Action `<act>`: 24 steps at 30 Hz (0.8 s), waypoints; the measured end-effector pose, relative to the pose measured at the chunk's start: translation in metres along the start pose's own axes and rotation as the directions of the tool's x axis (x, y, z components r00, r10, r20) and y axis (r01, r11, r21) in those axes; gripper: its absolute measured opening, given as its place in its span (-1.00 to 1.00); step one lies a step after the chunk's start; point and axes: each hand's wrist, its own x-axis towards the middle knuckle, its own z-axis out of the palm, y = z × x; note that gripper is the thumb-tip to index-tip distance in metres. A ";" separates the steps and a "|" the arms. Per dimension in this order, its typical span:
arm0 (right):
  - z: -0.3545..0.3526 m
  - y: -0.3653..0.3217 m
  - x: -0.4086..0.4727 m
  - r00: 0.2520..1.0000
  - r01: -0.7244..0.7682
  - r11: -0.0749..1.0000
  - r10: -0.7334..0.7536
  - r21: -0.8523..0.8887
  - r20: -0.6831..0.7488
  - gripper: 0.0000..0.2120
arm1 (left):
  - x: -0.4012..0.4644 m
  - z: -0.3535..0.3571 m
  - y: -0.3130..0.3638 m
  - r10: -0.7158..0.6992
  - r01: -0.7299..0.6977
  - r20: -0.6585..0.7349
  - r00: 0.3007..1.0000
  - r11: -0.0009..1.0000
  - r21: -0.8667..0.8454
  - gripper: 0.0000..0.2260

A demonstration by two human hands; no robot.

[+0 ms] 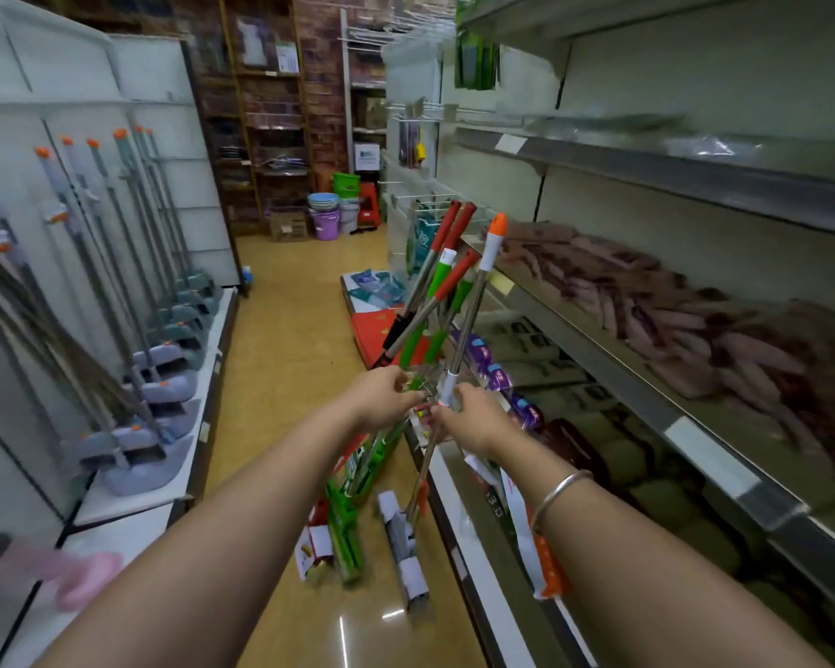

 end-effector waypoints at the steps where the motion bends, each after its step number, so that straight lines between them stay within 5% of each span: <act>1: 0.000 -0.001 0.018 1.000 -0.016 1.000 0.016 -0.001 -0.006 -0.51 | 0.021 -0.002 -0.004 0.017 -0.017 0.009 1.000 1.000 0.007 -0.57; 15: -0.025 0.004 0.238 0.945 -0.239 0.967 0.252 0.086 -0.207 -0.63 | 0.278 -0.002 -0.030 0.174 -0.197 0.274 0.946 0.979 0.057 -0.69; 24: -0.042 0.036 0.340 0.901 -0.315 0.928 0.357 0.198 -0.244 -0.51 | 0.391 0.027 -0.030 0.172 -0.203 0.386 0.906 0.978 0.042 -0.75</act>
